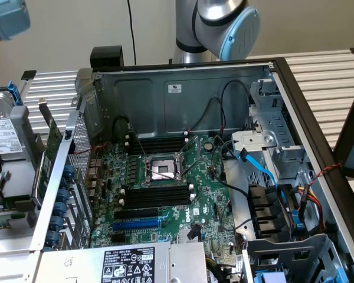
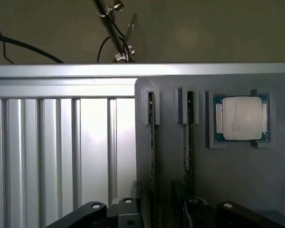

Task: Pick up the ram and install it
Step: 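Pick up the ram and move it above insertion slot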

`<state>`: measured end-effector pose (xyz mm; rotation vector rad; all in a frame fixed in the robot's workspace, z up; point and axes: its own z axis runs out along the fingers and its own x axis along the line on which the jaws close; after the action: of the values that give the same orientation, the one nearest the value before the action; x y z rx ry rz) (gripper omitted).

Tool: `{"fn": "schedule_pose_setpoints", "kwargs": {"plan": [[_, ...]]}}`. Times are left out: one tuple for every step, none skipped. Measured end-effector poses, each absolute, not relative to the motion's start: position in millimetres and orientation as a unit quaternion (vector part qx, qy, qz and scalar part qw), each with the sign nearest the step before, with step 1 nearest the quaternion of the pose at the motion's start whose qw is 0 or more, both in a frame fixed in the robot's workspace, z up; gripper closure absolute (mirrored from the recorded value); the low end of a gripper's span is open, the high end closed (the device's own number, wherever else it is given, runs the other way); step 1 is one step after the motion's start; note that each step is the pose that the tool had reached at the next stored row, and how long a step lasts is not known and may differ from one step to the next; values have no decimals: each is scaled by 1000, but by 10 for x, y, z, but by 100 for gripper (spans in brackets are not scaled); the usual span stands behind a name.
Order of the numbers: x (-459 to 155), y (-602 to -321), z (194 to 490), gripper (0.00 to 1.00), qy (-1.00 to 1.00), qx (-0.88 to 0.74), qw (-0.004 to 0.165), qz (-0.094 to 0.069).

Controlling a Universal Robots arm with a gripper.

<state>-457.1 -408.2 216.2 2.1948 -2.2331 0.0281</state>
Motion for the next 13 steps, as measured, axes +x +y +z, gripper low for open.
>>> {"fn": "schedule_pose_setpoints", "kwargs": {"plan": [[-4571, -4081, 2142, 62, -713, 701, 5, 9], [-4571, -4082, 2124, 62, -713, 701, 5, 9], [-4571, -4082, 2106, 62, -713, 701, 5, 9], [-4571, -4082, 2089, 62, -713, 701, 5, 9], [-4571, -4082, 2069, 62, -713, 701, 5, 9], [-4571, -4082, 2051, 62, -713, 701, 5, 9], [-4571, -4082, 2034, 62, -713, 701, 5, 9], [-4571, -4082, 2015, 62, -713, 701, 5, 9], [-4571, -4082, 1997, 62, -713, 701, 5, 9], [-4571, -4082, 1978, 62, -713, 701, 5, 9], [-4571, -4082, 1962, 64, -713, 701, 5, 9], [-4571, -4082, 1955, 64, -713, 701, 5, 9], [-4572, -4081, 1956, 70, -713, 701, 5, 9]]}}
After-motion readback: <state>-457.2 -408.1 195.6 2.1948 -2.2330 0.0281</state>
